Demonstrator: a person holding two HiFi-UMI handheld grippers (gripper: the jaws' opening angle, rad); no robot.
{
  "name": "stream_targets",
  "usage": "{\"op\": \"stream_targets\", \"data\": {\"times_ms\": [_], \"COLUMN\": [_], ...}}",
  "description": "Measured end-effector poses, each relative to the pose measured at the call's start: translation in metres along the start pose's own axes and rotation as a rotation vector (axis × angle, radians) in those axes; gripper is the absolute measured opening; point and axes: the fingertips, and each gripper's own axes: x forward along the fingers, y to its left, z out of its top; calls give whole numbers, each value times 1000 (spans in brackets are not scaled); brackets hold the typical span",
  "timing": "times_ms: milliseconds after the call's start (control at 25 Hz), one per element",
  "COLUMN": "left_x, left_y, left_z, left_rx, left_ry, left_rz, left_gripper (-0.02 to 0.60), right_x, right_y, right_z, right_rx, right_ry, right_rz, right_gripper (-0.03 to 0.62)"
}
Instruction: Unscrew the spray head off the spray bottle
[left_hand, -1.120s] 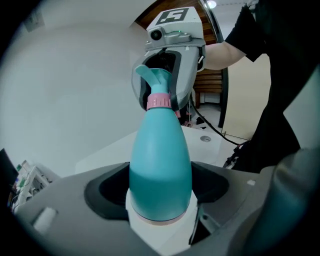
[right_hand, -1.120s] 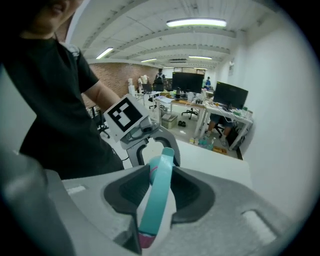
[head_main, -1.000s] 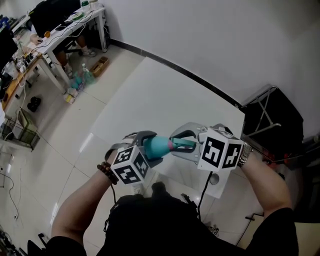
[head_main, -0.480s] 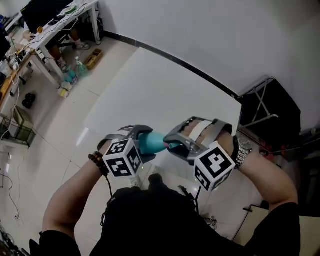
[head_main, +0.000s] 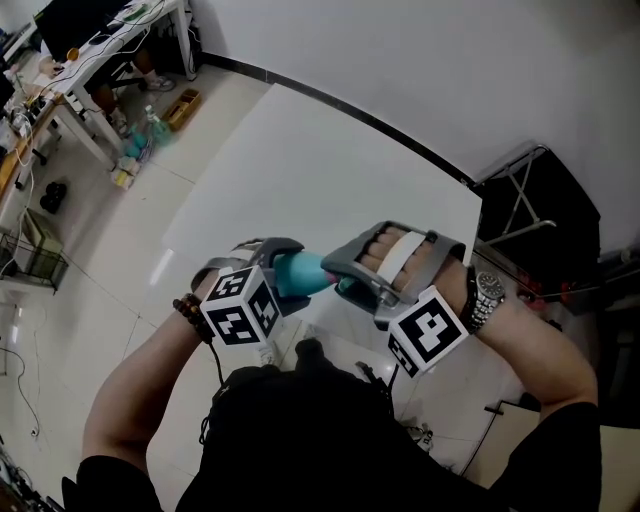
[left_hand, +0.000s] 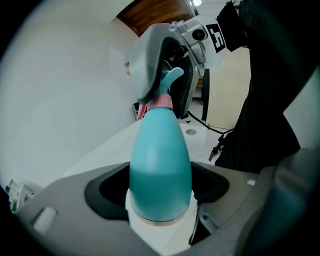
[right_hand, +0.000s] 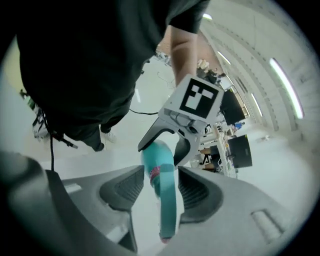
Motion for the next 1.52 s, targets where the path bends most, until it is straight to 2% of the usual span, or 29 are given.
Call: {"op": "stream_targets", "data": {"times_ms": [160, 320, 400, 480, 600, 720, 800, 1080, 1200, 1400, 1440, 1520], "left_x": [0, -1, -2, -3, -4, -5, -5, -4, -3, -2, -2, -2], "left_y": [1, 4, 7, 10, 12, 12, 10, -5, -13, -19, -18, -15], "left_z": [7, 8, 7, 6, 6, 5, 4, 5, 4, -1, -1, 0], "left_rx": [23, 63, 83, 105, 121, 97, 77, 33, 25, 12, 9, -1], "left_ry": [-14, -1, 13, 30, 45, 35, 27, 5, 1, 1, -1, -9], "left_rz": [25, 70, 95, 114, 116, 93, 70, -45, -96, -141, -138, -123], "left_gripper": [388, 388, 388, 390, 390, 390, 390, 388, 388, 388, 388, 388], "right_x": [-6, -16, -19, -19, -16, -13, -12, -15, -16, -12, -12, -12], "right_y": [-8, -19, -25, -25, -21, -19, -18, -6, 0, 7, 5, 3], "right_z": [3, -1, -1, -1, -5, -13, -14, -3, 2, 7, 9, 8], "right_rx": [296, 654, 792, 850, 854, 819, 764, 468, 293, -124, -170, -185], "right_ry": [-101, -238, -289, -296, -263, -220, -201, -173, -134, -25, -21, -12], "right_rz": [61, 139, 179, 207, 223, 213, 188, 160, 132, 17, -9, -31], "right_gripper": [239, 242, 242, 241, 239, 210, 149, 119, 118, 118, 118, 121]}}
